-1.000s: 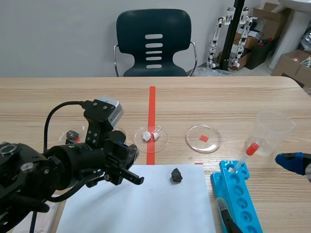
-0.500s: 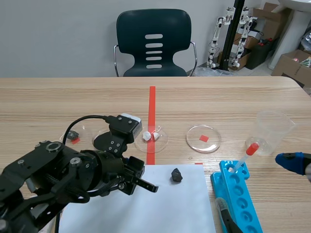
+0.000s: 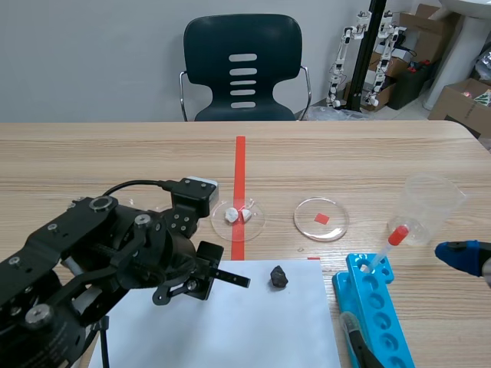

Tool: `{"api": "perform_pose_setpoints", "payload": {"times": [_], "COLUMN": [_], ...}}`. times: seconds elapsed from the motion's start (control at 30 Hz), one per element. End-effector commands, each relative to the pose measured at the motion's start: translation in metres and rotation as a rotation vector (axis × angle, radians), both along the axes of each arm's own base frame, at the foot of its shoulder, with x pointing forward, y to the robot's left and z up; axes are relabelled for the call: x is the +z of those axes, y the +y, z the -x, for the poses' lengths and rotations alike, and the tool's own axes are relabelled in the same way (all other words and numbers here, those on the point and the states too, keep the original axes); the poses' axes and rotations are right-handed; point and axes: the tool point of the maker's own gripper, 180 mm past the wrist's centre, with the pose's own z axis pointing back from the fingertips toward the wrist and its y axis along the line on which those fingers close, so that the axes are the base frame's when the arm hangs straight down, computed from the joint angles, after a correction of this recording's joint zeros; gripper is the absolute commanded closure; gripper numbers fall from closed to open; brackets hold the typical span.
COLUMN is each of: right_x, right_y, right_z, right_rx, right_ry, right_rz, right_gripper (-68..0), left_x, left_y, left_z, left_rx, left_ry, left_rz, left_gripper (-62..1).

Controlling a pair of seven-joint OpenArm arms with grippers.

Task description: Put the middle mineral back

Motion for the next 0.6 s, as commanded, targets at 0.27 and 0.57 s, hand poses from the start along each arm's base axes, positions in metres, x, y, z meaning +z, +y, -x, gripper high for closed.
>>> {"api": "perform_pose_setpoints", "payload": {"times": [0.27,0.57], "right_x": [0.004,0.004], "right_y": [0.000,0.000], "right_z": [-0.001,-0.001], "right_rx": [0.002,0.002], "right_ry": [-0.015,-0.015], "right_rz": [-0.009,-0.009], "right_gripper": [-67.9,-67.9], "left_x": [0.004,0.007], "left_y": [-0.015,-0.023], "left_z": [0.000,-0.011], "left_rx": [0.010,0.023], "left_ry": [0.035,-0.009], "left_rz": [0.030,0.056], "left_gripper": [-11.7,-11.7]}}
